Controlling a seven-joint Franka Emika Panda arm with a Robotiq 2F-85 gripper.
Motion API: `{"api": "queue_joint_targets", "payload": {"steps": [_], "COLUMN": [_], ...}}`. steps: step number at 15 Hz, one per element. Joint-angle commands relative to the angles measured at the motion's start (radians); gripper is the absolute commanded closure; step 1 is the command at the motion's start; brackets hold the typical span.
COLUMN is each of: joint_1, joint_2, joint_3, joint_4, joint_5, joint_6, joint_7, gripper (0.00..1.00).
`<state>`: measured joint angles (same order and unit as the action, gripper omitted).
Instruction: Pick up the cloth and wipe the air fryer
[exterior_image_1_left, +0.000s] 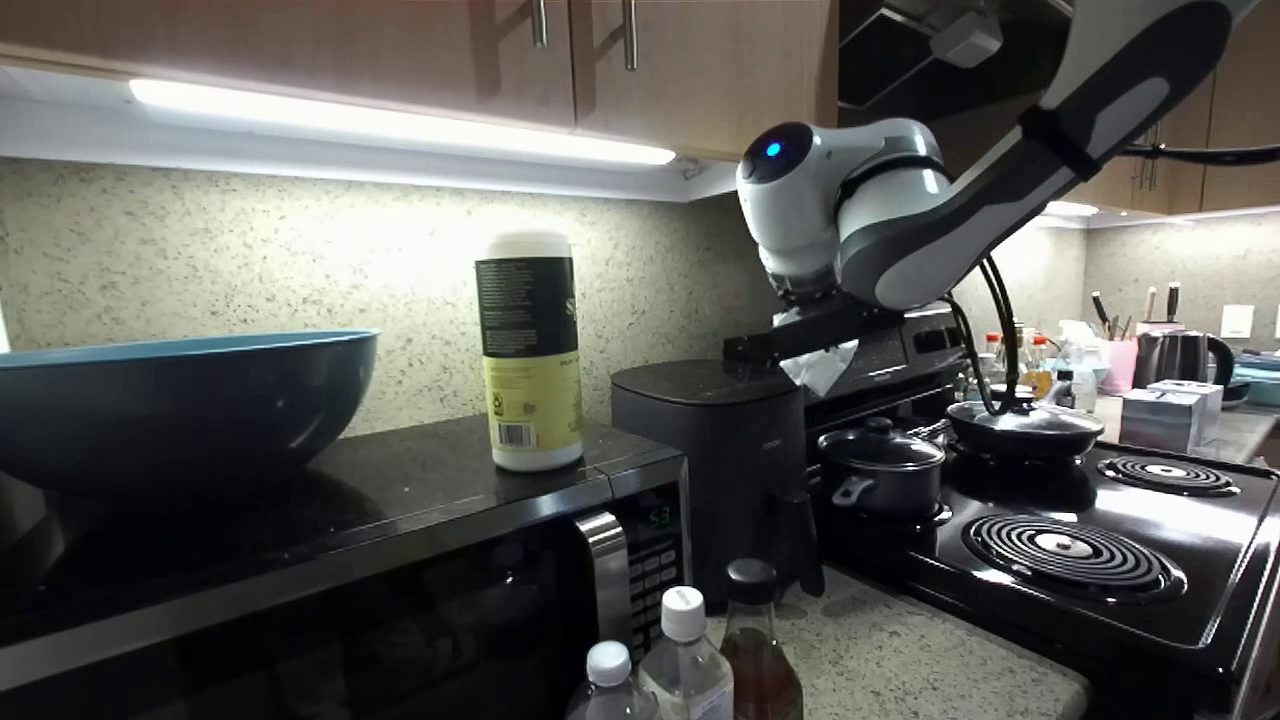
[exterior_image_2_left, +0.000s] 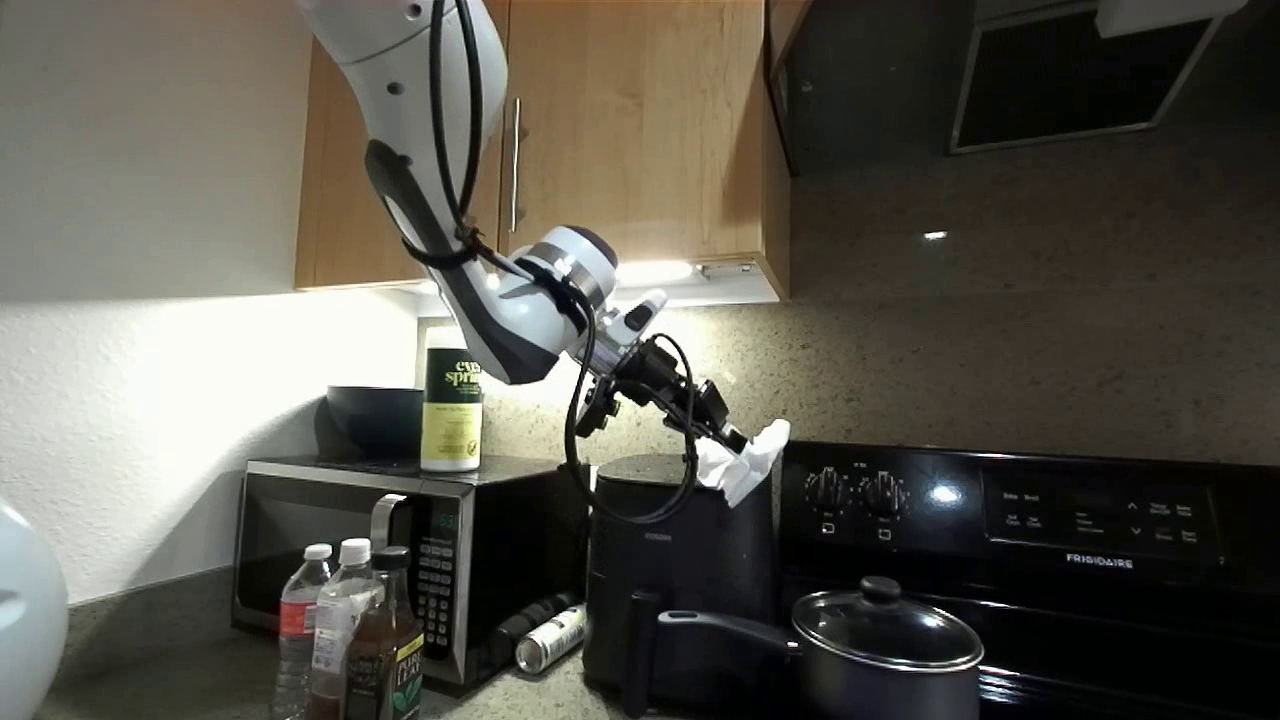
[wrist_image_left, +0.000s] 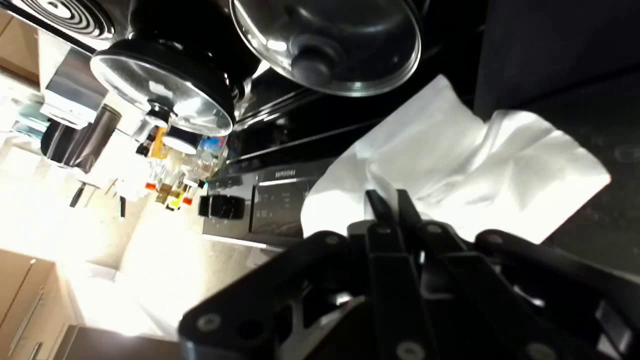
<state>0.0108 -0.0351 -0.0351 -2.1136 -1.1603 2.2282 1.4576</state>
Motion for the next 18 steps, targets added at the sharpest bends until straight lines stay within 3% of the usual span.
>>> {"api": "queue_joint_targets", "payload": {"steps": [1, 9, 13, 18], "joint_1": [-0.003, -0.030, -0.027, -0.017], "joint_2": [-0.089, 0.064, 0.090, 0.060], "joint_3": [0.027, -0.018, -0.015, -0.012], "joint_4": [-0.038, -0.025, -0.015, 0.011], "joint_5": [-0.081, 0.110, 0.287, 0.295], "joint_6": [-0.020, 0.447, 0.396, 0.213], "joint_7": [0.105, -0.187, -0.392, -0.357], "gripper": [0.93, 0.93, 0.93, 0.94]}}
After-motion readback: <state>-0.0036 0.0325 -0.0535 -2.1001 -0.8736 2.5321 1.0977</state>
